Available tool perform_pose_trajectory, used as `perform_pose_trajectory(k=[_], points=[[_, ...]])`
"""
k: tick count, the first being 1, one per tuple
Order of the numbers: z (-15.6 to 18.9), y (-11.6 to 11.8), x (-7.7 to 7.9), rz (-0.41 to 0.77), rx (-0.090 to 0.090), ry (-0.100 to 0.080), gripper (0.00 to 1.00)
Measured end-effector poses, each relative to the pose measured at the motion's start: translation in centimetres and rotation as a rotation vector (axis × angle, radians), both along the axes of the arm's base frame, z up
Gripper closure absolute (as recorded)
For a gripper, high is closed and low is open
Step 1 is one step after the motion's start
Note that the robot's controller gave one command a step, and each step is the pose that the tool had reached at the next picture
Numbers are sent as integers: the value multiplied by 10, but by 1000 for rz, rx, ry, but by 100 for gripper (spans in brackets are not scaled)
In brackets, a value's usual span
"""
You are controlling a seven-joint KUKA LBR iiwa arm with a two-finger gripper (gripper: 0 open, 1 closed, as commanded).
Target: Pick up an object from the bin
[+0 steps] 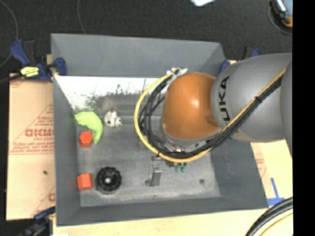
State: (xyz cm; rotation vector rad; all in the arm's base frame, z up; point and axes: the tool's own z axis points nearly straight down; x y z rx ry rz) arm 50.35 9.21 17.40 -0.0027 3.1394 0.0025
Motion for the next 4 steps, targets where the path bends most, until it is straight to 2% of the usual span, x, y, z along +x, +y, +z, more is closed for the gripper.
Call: perform_pose_trajectory(k=[1, 2, 3, 4], points=[[-35, 32, 27, 198, 0, -1, 0], [-49, 50, -31, 351, -1, 0, 0], [-89, 83, 19, 534, -1, -7, 0], [-90, 105, 9, 625, 1, -2, 100]])
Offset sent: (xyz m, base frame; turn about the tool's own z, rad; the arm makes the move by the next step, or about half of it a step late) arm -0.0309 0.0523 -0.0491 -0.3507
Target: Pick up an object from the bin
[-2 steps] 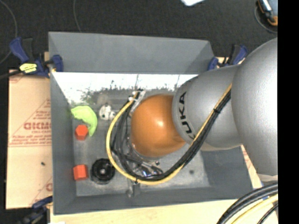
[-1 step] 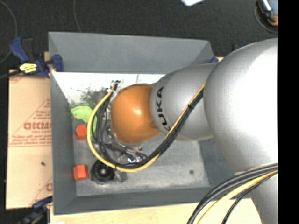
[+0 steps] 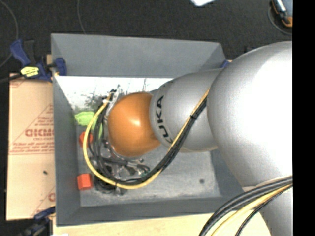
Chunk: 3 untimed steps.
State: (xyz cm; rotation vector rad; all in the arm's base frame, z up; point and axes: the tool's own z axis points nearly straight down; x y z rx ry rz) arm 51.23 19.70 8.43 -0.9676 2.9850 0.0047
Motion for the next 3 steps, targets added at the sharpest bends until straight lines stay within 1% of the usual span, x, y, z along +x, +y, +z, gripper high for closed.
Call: perform_pose_trajectory(k=[3], points=[[0, 0, 0, -9, 0, 1, 100]])
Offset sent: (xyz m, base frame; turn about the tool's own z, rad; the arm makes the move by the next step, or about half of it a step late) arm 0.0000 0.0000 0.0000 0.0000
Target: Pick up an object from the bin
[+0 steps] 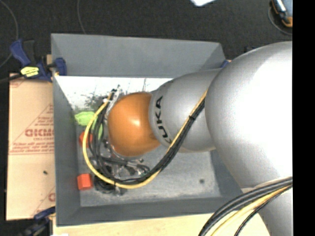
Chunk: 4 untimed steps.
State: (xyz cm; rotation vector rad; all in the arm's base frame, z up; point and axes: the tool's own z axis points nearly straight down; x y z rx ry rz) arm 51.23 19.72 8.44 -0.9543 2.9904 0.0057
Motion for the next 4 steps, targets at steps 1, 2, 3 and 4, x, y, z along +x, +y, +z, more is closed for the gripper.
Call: perform_pose_trajectory(k=[1, 2, 3, 4], points=[[0, 0, 0, -1, 0, 0, 100], [0, 0, 0, -2, 0, 0, 100], [0, 0, 0, -2, 0, 1, 100], [0, 0, 0, -3, 0, 1, 100]])
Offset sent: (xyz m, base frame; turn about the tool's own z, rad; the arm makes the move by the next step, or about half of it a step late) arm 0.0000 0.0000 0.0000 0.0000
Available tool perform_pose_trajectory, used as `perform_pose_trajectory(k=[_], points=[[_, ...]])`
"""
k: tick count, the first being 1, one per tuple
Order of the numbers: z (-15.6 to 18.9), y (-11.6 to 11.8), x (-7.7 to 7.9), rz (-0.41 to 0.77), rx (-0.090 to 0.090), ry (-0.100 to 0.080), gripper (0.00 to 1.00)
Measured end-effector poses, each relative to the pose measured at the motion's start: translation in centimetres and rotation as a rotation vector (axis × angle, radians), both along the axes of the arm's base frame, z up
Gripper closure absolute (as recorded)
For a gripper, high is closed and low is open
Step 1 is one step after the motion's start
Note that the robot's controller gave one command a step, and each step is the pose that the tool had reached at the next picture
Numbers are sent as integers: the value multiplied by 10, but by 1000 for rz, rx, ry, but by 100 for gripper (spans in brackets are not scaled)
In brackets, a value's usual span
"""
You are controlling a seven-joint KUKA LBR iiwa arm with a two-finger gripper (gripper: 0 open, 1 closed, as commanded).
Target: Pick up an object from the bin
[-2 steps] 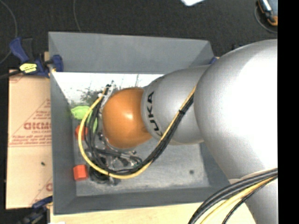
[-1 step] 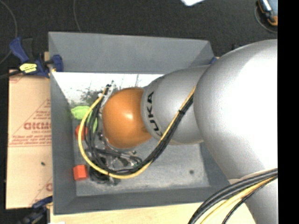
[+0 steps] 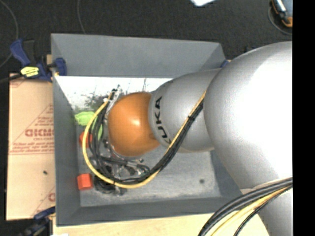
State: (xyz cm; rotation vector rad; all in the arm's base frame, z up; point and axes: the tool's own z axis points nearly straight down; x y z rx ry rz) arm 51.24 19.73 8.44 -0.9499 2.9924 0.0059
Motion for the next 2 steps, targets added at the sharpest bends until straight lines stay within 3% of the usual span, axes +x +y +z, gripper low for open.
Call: perform_pose_trajectory(k=[2], points=[[0, 0, 0, -1, 0, 0, 100]])
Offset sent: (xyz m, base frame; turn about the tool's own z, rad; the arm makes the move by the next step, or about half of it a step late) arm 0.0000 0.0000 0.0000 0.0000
